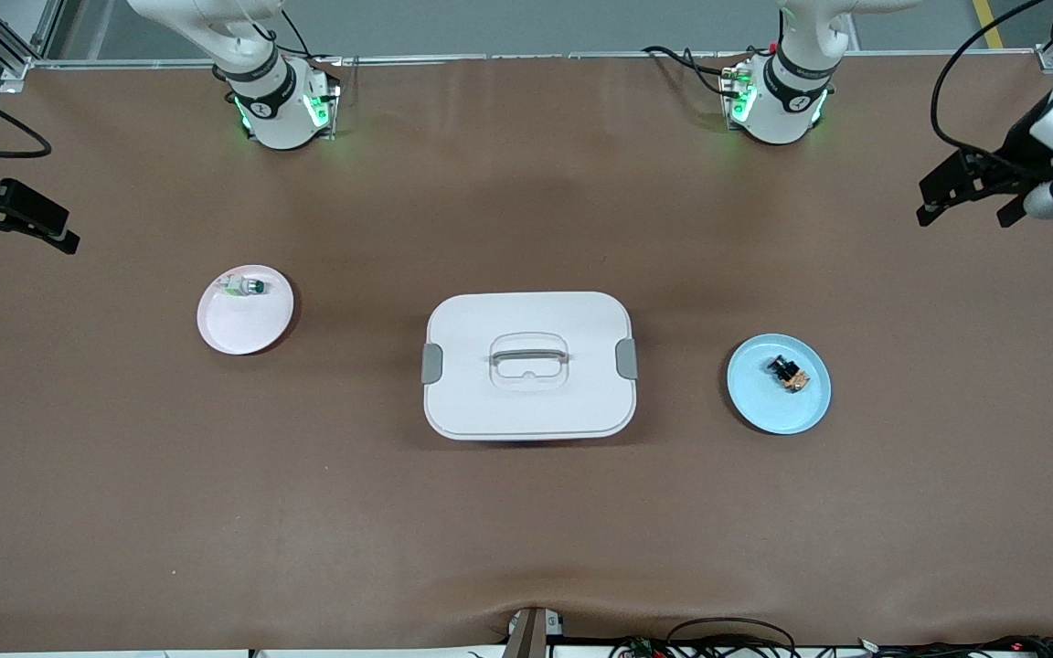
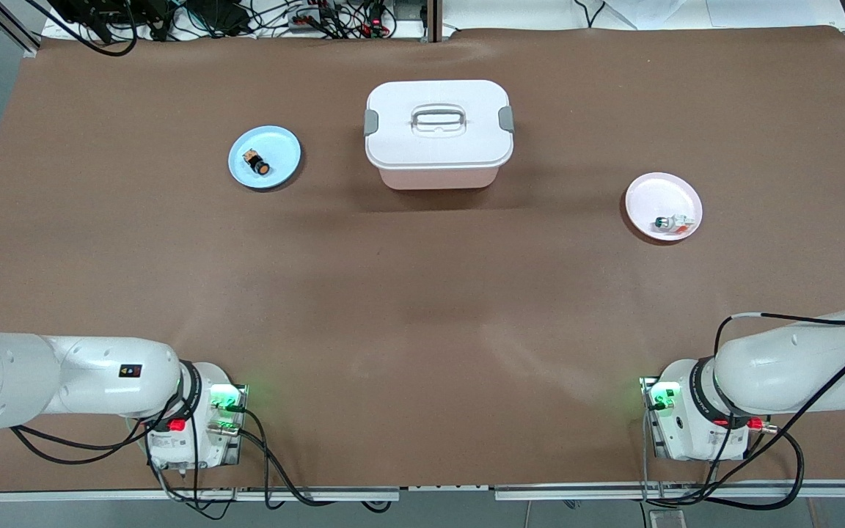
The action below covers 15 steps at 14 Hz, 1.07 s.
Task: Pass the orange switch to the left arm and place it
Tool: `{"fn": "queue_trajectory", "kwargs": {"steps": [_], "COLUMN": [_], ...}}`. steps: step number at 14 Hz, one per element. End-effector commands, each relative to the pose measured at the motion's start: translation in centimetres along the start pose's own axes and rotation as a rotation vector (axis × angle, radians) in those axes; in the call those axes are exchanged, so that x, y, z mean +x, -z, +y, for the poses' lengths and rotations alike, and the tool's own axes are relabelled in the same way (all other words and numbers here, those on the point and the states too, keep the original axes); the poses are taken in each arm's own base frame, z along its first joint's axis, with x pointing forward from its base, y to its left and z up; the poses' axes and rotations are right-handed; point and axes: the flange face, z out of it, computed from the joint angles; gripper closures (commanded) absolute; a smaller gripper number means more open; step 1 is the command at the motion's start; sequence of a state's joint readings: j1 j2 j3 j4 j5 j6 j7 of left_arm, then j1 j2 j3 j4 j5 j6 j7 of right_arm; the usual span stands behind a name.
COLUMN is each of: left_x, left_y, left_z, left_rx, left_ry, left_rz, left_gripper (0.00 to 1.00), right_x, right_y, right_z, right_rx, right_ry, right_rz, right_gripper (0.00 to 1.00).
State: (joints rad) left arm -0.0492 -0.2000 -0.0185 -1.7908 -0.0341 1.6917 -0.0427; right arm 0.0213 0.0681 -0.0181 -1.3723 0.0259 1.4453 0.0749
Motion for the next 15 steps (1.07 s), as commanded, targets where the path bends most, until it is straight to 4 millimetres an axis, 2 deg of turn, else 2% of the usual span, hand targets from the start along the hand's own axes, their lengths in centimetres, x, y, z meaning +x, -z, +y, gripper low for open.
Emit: {"fn": "queue_trajectory", "kwargs": {"steps": [1,3,6,8,11,15], "left_x": [0.1,0.8,2.4,3.8,4.2,4.2], "left_y": [3.3,4.2,3.6,2.5,1.1,1.0], "left_z": [-0.7,-1.9,-2.1,-1.8,-1.6,-1.5], "left_rx": [-0.01,-0.007,-0.003,-0.001,-0.002,-0.003], "left_ry": [0.006,0.023,0.024,0.021,0.027,0.029], "left_rz": [0.058,0.061,-0.012,-0.035,-0.062,-0.068], "left_gripper": [0.0,0.0,0.0,0.0,0.0,0.0], "right_x": [-0.8,-0.7,-0.8,-0.7,-0.7,-0.7], "right_y": [0.4,0.4,0.4,0.2,0.3,0.3], "right_z": [-0.2,-0.2,-0.6,-0.3,-0.3,-0.3], "right_rx": [0.012,0.013,0.014,0.014,0.012,0.014], "right_ry": [-0.013,-0.015,-0.008,-0.013,-0.013,-0.013], "right_rz": [0.011,0.014,0.012,0.008,0.011,0.011], "right_gripper": [0.0,0.0,0.0,0.0,0.0,0.0]}}
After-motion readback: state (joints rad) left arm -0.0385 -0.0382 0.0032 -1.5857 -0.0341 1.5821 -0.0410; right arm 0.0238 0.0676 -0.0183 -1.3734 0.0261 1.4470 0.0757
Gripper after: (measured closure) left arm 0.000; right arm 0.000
